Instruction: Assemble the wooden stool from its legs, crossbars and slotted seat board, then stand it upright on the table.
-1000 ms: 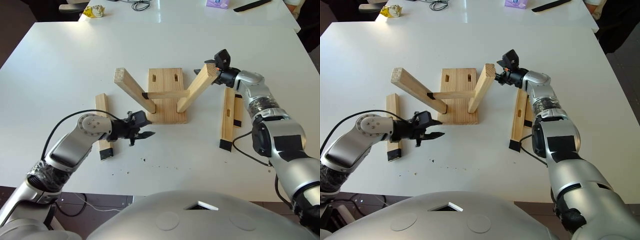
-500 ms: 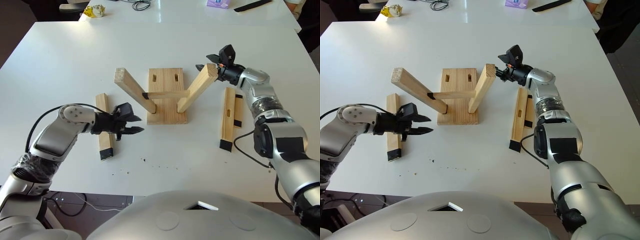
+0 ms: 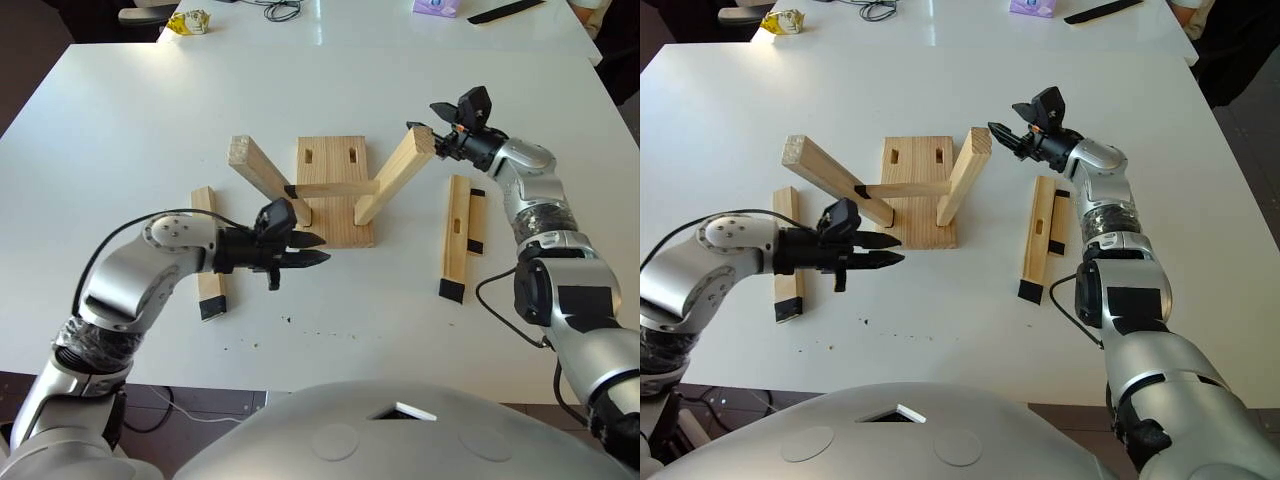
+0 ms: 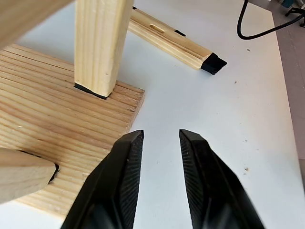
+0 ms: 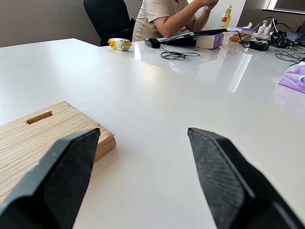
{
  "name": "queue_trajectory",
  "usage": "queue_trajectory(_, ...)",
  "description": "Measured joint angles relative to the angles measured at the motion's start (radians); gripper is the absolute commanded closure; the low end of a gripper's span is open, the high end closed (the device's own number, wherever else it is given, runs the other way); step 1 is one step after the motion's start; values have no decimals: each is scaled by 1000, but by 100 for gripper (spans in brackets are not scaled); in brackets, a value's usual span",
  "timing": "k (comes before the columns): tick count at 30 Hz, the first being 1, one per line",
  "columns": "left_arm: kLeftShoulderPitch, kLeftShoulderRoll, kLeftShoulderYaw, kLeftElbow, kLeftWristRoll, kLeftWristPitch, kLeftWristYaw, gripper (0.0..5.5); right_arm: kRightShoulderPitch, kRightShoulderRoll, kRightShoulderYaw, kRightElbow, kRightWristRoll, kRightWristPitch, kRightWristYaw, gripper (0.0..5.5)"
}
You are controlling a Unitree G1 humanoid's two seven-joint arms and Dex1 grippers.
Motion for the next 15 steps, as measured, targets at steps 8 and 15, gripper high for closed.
queue_trajectory(8,69,-43,-101,4,178,-145,100,304,82,7,10,-106,0,39,-3,206)
queue_trajectory(15,85,-153,-67,-25,163,-191,170,252,125,11,12,-173,1,71,-13,206)
